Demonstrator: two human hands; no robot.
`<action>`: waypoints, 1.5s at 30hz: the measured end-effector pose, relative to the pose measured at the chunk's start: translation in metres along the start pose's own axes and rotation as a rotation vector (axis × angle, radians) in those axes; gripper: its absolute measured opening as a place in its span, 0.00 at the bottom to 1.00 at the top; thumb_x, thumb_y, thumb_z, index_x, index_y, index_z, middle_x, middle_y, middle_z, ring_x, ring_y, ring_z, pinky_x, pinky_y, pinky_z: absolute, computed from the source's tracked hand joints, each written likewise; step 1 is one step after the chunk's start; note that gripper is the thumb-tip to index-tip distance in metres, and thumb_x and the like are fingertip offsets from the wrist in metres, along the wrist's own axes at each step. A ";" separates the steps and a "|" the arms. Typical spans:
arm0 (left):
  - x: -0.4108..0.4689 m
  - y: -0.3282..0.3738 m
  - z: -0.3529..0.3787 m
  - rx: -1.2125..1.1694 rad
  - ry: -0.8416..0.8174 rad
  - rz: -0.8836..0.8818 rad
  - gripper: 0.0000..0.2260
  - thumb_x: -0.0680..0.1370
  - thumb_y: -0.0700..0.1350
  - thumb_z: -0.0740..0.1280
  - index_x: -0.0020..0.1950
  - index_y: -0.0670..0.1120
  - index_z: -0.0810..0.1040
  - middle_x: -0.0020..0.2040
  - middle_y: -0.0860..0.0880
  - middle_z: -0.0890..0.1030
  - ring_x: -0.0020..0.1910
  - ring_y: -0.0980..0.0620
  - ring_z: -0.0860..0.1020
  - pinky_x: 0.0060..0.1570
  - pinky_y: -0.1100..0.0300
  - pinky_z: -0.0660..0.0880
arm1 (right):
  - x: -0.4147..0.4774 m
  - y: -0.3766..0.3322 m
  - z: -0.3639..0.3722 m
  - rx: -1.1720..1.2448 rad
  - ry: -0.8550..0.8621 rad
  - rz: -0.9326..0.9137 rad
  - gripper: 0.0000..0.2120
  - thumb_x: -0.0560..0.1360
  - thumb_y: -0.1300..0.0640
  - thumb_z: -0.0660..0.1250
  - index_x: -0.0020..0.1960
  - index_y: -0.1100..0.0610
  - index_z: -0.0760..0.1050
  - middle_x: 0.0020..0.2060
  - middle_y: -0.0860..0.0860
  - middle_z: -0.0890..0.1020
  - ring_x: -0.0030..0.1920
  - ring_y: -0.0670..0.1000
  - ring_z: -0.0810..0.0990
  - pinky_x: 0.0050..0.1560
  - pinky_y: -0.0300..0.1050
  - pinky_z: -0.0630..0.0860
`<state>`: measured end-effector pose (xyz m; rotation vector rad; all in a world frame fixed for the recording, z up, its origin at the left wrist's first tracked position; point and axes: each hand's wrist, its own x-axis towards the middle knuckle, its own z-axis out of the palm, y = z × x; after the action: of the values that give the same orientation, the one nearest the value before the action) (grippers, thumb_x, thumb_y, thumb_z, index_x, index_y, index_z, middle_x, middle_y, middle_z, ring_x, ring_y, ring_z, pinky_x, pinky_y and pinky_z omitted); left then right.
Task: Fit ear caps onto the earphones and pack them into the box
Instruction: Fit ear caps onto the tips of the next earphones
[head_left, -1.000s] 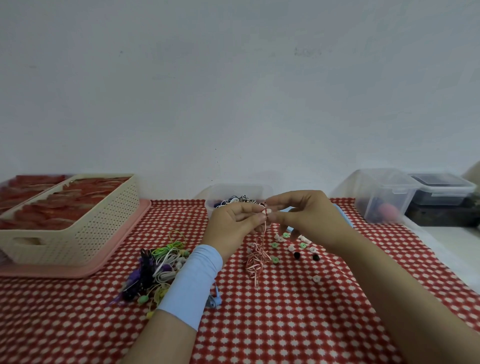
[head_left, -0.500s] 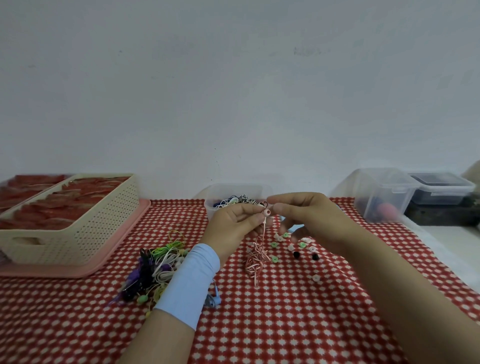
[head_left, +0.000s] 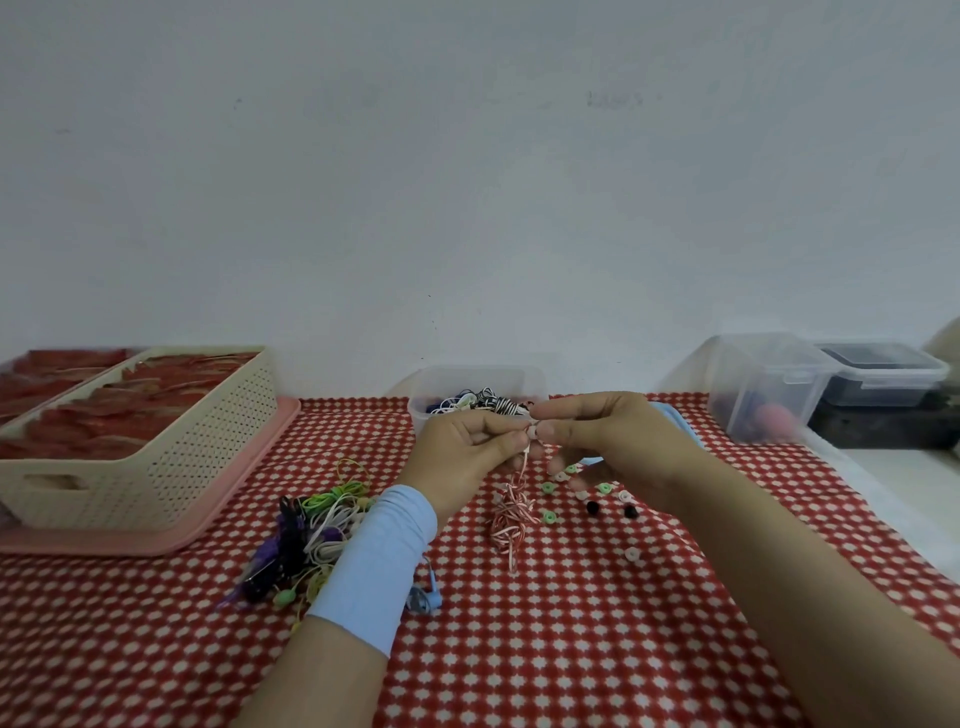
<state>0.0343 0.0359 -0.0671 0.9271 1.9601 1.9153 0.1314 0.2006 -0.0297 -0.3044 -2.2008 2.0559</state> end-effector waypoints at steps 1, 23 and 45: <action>0.000 0.000 -0.001 0.014 -0.001 0.000 0.08 0.75 0.36 0.71 0.52 0.44 0.85 0.47 0.41 0.86 0.47 0.41 0.84 0.54 0.54 0.81 | 0.000 0.000 0.001 0.010 -0.003 -0.001 0.12 0.72 0.62 0.77 0.55 0.60 0.85 0.45 0.57 0.88 0.37 0.52 0.82 0.31 0.43 0.78; -0.001 0.008 -0.011 0.147 0.038 -0.022 0.10 0.77 0.38 0.70 0.53 0.52 0.83 0.41 0.55 0.86 0.37 0.60 0.82 0.41 0.68 0.77 | 0.008 0.013 0.010 -0.562 0.115 -0.090 0.06 0.78 0.53 0.70 0.49 0.52 0.86 0.44 0.54 0.87 0.33 0.47 0.81 0.36 0.43 0.79; 0.024 0.047 -0.070 0.300 0.150 -0.018 0.05 0.74 0.40 0.74 0.47 0.49 0.83 0.43 0.49 0.85 0.39 0.56 0.83 0.41 0.65 0.79 | 0.040 -0.043 0.029 -0.524 0.111 -0.035 0.08 0.73 0.60 0.78 0.50 0.58 0.82 0.38 0.55 0.88 0.36 0.51 0.87 0.34 0.44 0.83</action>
<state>-0.0125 -0.0092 -0.0082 0.8538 2.3833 1.7567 0.0835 0.1790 0.0085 -0.4072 -2.6131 1.3734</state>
